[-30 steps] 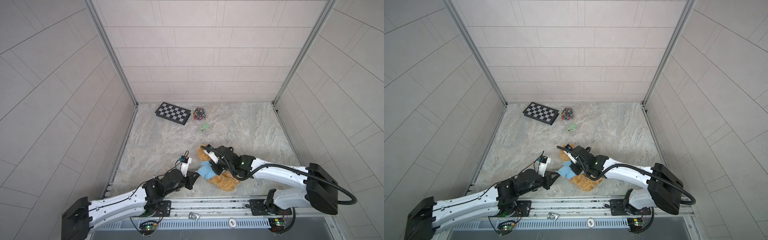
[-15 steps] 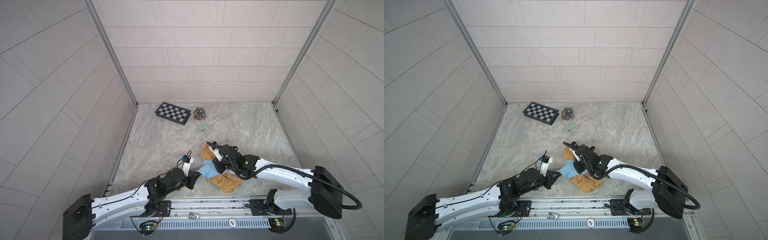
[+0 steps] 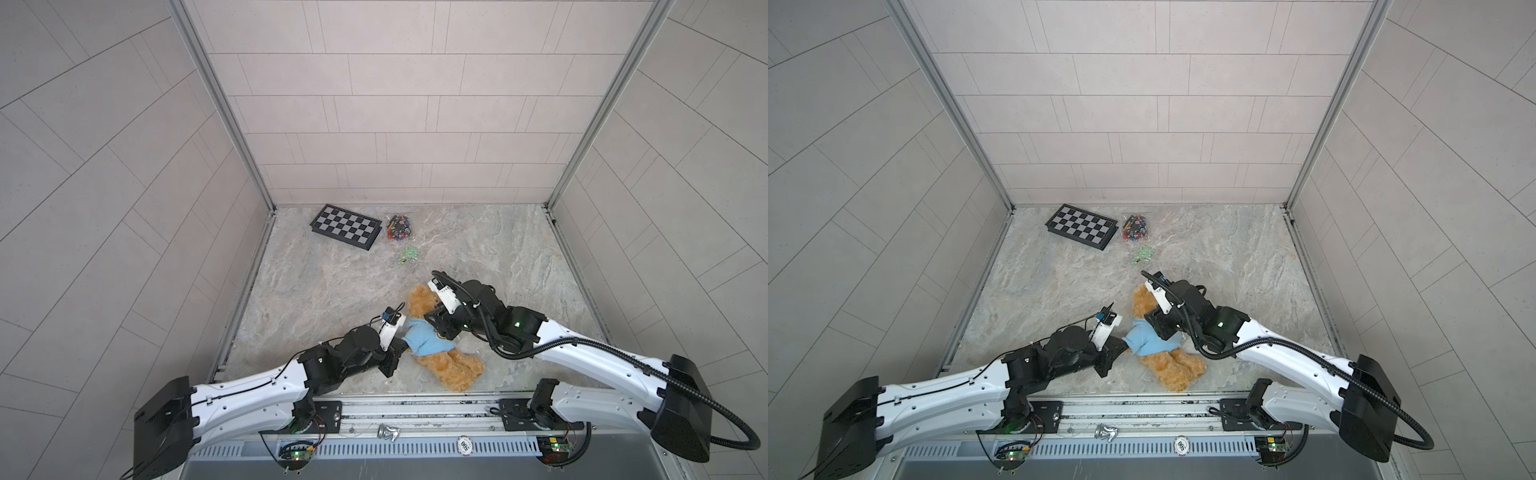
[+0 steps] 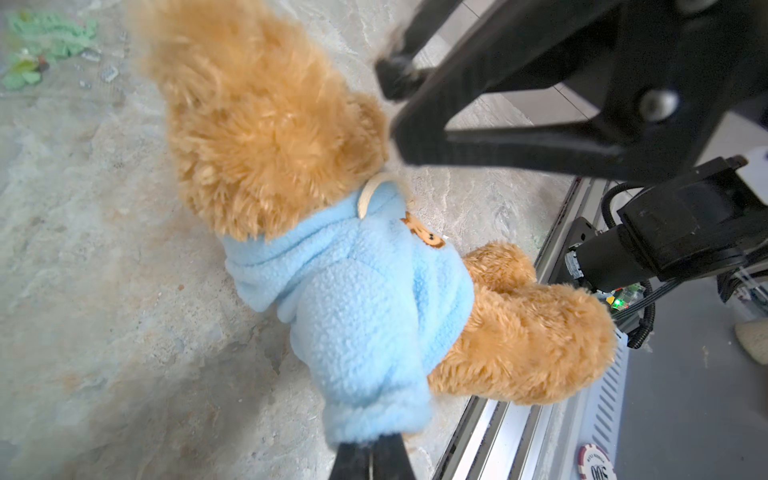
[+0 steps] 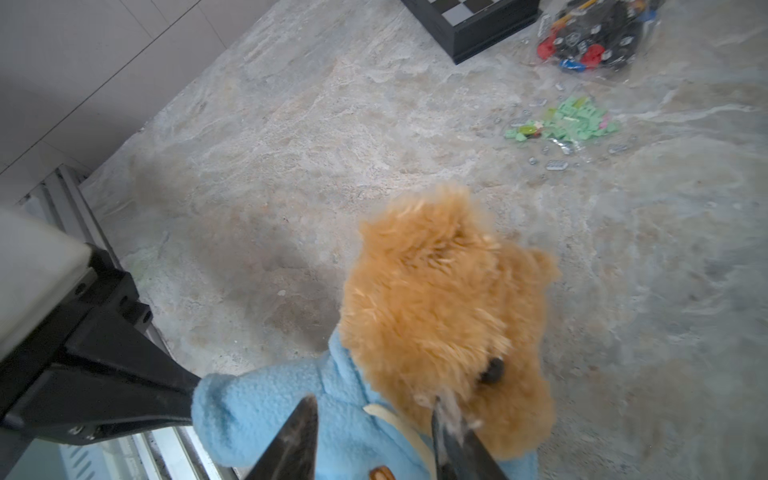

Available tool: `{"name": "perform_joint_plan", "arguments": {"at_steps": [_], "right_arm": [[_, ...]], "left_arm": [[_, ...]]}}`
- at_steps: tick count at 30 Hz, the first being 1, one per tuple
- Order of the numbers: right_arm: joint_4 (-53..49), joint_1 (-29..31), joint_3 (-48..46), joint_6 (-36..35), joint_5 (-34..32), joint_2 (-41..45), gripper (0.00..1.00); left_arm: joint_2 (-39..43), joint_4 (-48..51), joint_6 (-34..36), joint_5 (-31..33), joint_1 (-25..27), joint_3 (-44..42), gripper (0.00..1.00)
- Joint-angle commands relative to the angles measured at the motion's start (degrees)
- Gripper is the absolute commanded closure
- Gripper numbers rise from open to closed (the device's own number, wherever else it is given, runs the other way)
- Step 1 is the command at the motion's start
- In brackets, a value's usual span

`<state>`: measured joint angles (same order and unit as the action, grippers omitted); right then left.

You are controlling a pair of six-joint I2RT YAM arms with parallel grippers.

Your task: Dress the teddy bear

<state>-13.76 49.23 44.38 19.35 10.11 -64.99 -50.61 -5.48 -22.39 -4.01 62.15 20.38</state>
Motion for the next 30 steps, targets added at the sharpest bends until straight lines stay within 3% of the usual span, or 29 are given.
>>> {"name": "perform_joint_plan", "arguments": {"at_steps": [1, 15, 21, 25, 30], "right_arm": [[0.99, 0.25, 1.01, -0.35, 5.23, -2.47, 0.51], [0.17, -0.89, -2.34, -1.1, 4.62, -13.19, 0.53], [-7.85, -1.71, 0.44, -1.37, -1.86, -20.45, 0.72], [-6.63, -1.86, -0.26, -0.72, -5.57, -20.85, 1.0], [-4.78, -2.37, -1.72, -0.35, -11.6, -20.1, 1.0]], "left_arm": [[-0.47, -1.64, 6.68, -0.64, 0.08, 2.73, 1.0], [-2.72, -1.57, 9.04, 2.4, -0.03, 4.07, 1.0], [-1.07, 1.32, 7.7, 5.52, -0.1, 3.4, 1.0], [2.56, 3.71, 4.77, 6.7, -0.1, 1.63, 1.0], [7.87, 7.1, 0.9, 8.25, -0.1, -1.58, 1.0]]}}
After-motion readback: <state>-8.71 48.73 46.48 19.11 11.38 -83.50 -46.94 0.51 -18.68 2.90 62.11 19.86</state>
